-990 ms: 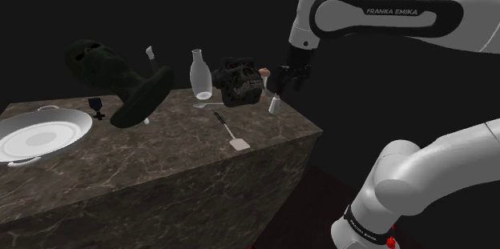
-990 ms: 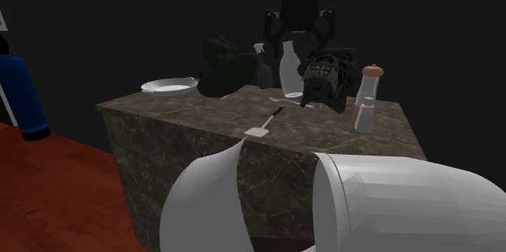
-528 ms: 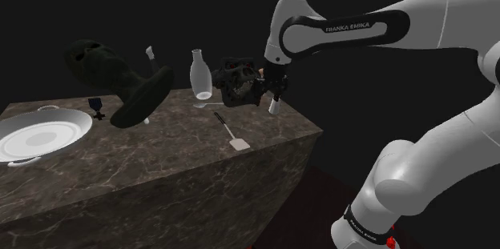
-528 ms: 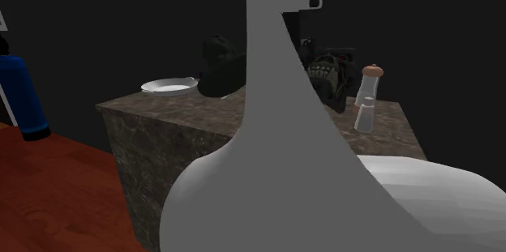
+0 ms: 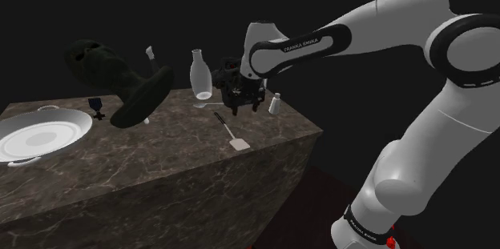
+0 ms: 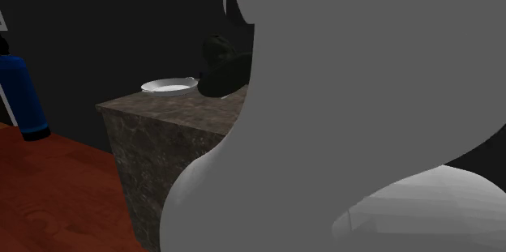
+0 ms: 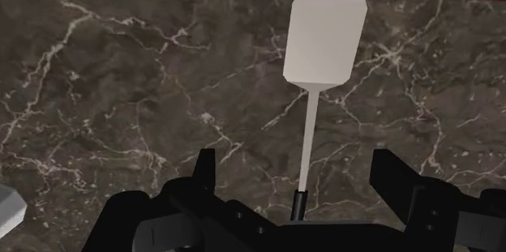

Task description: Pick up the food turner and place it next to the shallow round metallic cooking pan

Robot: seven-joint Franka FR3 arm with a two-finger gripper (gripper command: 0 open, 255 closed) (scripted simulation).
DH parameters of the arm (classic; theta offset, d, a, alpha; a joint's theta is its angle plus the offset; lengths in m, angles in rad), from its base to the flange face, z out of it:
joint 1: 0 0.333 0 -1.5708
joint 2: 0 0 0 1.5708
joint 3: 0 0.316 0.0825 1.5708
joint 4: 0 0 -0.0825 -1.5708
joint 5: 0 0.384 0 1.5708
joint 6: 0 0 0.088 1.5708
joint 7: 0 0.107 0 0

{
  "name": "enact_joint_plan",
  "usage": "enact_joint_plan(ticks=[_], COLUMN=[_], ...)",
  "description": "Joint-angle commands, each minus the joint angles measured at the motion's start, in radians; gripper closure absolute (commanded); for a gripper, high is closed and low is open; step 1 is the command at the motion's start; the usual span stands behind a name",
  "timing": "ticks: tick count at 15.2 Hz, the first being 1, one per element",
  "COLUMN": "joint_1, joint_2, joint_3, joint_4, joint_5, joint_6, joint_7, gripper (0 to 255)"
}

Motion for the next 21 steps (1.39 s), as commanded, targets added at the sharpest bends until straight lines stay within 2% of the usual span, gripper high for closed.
enact_joint_plan(ticks=[1, 6, 14, 21], joint_1=[0.003, 0.010, 0.010, 0.010], joint_2=[0.072, 0.244, 0.305, 0.305], joint_3=[0.007, 0.013, 0.010, 0.010], joint_4=[0.035, 0.140, 0.109, 0.109], joint_5=[-0.005, -0.020, -0.029, -0.029], joint_6=[0.038, 0.107, 0.198, 0.198], joint_7=[0.029, 0.086, 0.092, 0.092], gripper=[0, 0, 0, 0])
